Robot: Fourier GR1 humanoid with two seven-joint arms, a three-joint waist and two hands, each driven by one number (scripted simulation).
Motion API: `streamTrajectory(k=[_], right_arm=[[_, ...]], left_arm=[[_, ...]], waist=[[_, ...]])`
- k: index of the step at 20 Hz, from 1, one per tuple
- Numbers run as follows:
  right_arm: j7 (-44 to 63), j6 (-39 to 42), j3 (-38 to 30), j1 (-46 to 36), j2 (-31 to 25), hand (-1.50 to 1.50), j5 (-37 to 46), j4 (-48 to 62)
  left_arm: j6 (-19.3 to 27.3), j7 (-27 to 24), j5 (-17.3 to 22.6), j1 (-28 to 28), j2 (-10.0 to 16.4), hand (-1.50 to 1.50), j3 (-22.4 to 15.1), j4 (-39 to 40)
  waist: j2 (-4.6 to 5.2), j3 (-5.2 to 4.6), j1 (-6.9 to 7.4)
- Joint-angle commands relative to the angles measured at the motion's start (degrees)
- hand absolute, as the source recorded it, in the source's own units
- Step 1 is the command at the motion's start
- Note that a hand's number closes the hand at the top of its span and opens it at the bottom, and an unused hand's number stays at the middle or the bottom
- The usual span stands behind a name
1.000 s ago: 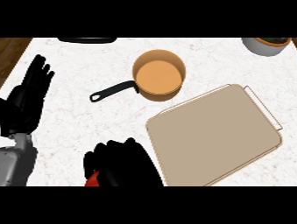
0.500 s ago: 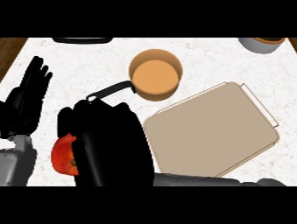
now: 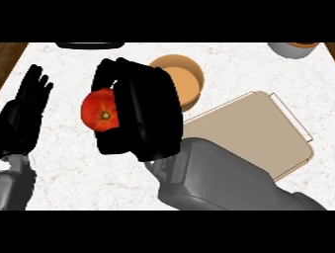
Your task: Pick the tomato from the tray and place it in the pot
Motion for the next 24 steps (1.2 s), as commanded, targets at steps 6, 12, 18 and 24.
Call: streamTrajectory(k=[6,12,18,24], right_arm=[[-15.94,-6.3,-8.81,-3.95,-0.46,1.5,-2.43,20.66],[-14.79,-5.34,-6.36,-8.22,-5.8,1.5,8.64,33.71],[-27.22,-13.2,-12.53,-10.58,-0.84,1.5,6.49,52.27],[-33.61,-10.62,-20.56,-9.8,0.17,-1.5,-4.05,59.0]], left_arm=[[1.52,1.75,-1.73,-4.03,-0.7,0.0,-0.04,2.35],[-0.42,2.1,-0.28,0.91,0.3,0.0,0.23,-3.23],[-1.27,1.33,-0.26,-0.7,-0.07,0.0,0.38,-1.16],[-1.63,-0.35,-0.74,-0.54,-0.65,0.0,-0.03,-0.38]], waist=[[0.29,0.0,-0.08],[0.15,-0.01,0.93],[0.56,0.02,1.27],[0.88,0.04,1.73]])
